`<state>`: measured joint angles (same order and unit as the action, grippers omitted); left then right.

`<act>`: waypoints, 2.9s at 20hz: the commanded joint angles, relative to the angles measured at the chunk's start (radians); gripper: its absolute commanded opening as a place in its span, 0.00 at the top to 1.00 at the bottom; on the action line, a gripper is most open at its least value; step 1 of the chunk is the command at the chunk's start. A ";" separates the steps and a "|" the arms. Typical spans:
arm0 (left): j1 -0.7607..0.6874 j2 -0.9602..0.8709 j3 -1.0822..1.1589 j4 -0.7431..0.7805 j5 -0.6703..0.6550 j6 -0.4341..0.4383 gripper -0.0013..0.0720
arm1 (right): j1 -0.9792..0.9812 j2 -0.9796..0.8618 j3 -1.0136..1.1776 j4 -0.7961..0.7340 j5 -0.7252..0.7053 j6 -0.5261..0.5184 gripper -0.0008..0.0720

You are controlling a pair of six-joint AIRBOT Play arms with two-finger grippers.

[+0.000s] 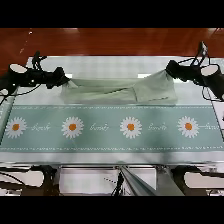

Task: Fold the shirts.

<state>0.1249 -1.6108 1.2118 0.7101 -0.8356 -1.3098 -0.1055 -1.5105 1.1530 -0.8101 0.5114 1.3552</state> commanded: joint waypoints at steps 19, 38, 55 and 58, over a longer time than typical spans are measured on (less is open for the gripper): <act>0.010 0.079 0.102 -0.034 -0.286 0.042 0.38 | -0.222 -0.119 0.025 -0.187 0.509 0.032 0.16; -0.340 -0.008 0.101 -0.041 -0.218 0.044 0.95 | 0.101 0.342 0.028 0.059 0.519 -0.032 0.96; -0.633 -0.040 0.090 -0.095 -0.124 0.015 0.95 | 0.389 0.655 0.028 -0.529 0.624 0.425 0.96; -0.423 0.067 0.090 -0.032 -0.180 0.017 0.95 | 0.389 0.633 0.028 -0.492 0.557 0.425 0.96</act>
<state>-0.4435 -1.6165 1.3014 0.6289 -0.9554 -1.2980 0.2802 -0.8650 1.1801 -1.2968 1.1156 1.7718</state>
